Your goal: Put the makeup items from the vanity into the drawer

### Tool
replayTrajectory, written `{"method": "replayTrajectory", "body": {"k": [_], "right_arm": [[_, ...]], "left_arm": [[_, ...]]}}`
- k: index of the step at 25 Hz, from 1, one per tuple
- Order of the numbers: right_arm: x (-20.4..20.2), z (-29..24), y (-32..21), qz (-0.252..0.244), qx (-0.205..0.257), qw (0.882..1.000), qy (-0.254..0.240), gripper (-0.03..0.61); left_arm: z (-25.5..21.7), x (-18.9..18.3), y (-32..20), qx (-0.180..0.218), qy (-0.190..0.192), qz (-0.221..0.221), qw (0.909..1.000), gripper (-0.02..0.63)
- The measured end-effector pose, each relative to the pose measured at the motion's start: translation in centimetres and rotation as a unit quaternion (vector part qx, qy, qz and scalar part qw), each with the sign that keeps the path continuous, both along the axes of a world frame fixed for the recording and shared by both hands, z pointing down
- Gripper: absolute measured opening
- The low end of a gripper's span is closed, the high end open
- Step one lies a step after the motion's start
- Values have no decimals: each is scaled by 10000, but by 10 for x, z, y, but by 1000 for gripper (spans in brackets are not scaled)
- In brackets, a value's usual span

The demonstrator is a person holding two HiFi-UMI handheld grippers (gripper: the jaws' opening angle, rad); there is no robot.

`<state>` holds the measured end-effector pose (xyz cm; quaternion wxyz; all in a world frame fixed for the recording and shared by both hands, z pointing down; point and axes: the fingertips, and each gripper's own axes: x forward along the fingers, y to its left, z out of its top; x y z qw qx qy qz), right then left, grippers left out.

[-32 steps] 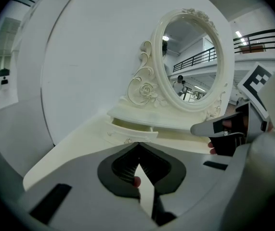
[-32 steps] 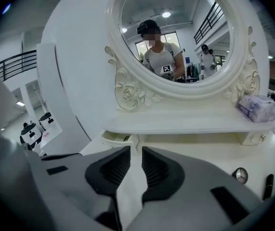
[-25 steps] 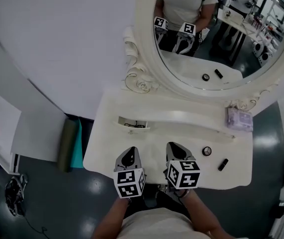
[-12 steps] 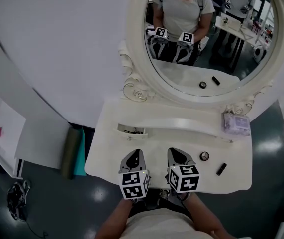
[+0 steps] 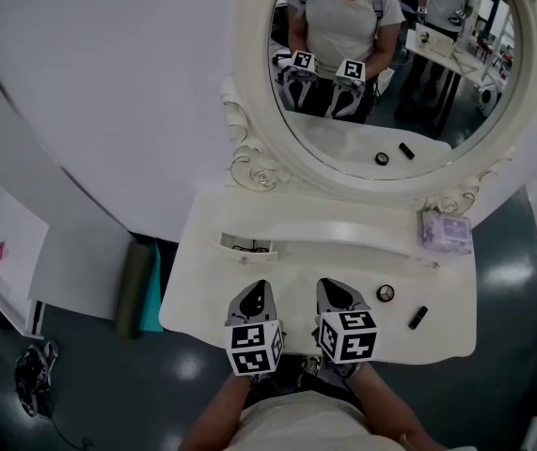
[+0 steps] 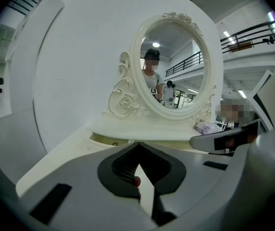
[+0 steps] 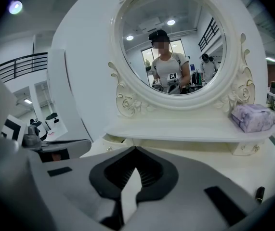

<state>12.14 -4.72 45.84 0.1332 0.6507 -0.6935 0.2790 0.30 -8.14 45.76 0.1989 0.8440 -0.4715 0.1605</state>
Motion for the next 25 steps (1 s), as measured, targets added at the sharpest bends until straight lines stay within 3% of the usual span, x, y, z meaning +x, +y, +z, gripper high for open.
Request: {"method": "replayTrajectory", "body": {"k": [10,25], "right_arm": [[16,14,17,314,-145,9993,-110,17],[100,53,84,1564,-551,9858,-265,20]], "left_arm": [[13,13,8,-158,-161,230,9995,8],[49,106,40,-527,-280,1400,9883,8]]}}
